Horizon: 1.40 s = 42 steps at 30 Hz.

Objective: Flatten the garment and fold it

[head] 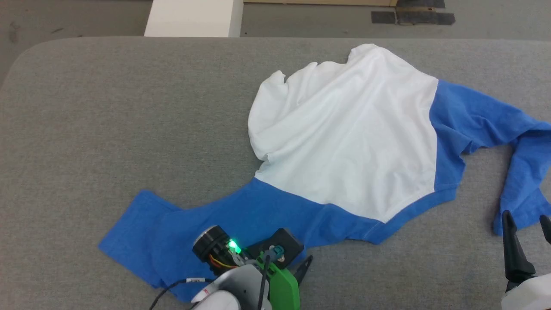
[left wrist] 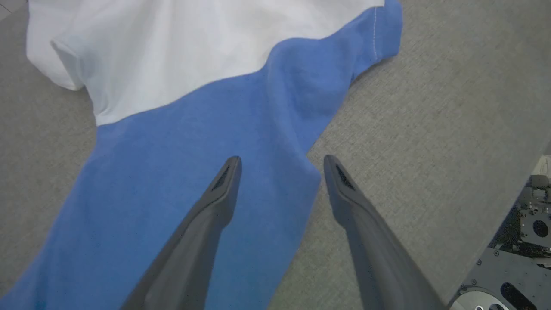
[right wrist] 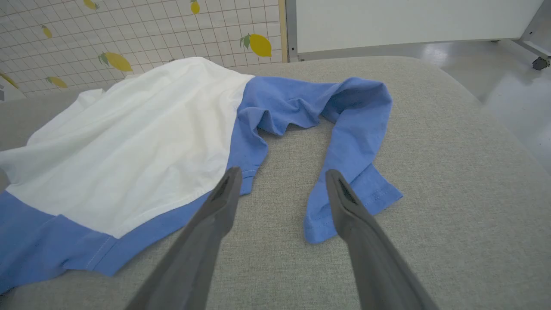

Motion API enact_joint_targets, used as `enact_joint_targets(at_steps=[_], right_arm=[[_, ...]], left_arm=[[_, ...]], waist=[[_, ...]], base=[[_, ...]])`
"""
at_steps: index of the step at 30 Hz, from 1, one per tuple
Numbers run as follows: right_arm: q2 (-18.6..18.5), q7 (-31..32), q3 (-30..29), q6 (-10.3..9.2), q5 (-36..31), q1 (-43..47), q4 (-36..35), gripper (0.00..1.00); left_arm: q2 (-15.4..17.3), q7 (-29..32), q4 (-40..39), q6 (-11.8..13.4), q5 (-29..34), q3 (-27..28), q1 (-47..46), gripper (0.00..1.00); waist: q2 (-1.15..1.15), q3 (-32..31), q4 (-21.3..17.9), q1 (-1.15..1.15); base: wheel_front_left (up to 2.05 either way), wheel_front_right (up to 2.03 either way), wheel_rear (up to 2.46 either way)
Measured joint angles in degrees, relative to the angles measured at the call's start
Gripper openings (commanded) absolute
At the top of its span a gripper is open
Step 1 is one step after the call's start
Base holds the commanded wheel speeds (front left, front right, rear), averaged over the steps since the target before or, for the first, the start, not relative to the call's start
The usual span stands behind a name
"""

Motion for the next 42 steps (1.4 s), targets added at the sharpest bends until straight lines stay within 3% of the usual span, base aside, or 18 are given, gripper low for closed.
enact_joint_targets(at_steps=[9,10,12,19,27,37,40,42], right_arm=[[0.0,-0.44,0.34,0.0,0.43,-0.2,0.68,1.0],[-0.01,-0.66,0.4,0.0,0.45,-0.33,0.78,1.0],[-0.01,-0.82,0.52,0.0,0.51,-0.69,1.04,1.0],[-0.01,-0.91,0.99,0.0,0.93,-1.55,2.13,1.0],[0.0,-0.82,1.53,0.0,0.93,-1.52,3.11,1.0],[0.0,0.82,1.41,0.0,0.89,0.1,2.63,1.0],[-0.01,2.61,2.38,0.0,-0.16,0.34,1.51,1.0],[-0.03,4.46,4.06,0.0,-2.27,0.32,0.44,1.0]], left_arm=[[-1.02,1.42,4.87,0.53,-0.46,-1.21,-2.05,1.0],[-1.1,0.71,5.57,0.71,0.35,-1.4,-2.59,0.9],[-1.46,-1.0,6.83,1.02,1.37,-1.54,-3.46,0.0],[-3.15,-5.59,9.44,1.79,1.24,-1.29,-5.14,0.0],[-3.55,-8.6,5.14,6.71,-4.67,4.33,-0.01,0.0],[4.16,-10.21,-8.13,17.15,-12.39,17.59,17.38,0.0],[7.4,-10.69,-10.76,18.42,-12.83,20.76,20.66,0.0],[7.48,-11.17,-11.96,18.73,-13.23,21.41,20.99,0.0]], waist=[[0.0,2.61,-1.99,0.0],[0.0,2.93,-2.1,0.0],[0.0,3.43,-2.24,0.0],[0.0,3.54,-1.42,0.0],[0.0,0.34,-0.32,0.0],[0.0,-2.15,2.13,0.0],[0.0,-2.21,3.63,0.0],[0.0,-2.12,4.25,0.0]], base=[[0.0,0.0,0.0],[0.0,0.0,0.0],[0.0,0.0,0.0],[0.0,0.0,0.0],[0.0,0.0,0.0],[0.0,0.0,0.0],[0.0,0.0,0.0],[0.0,0.0,0.0]])
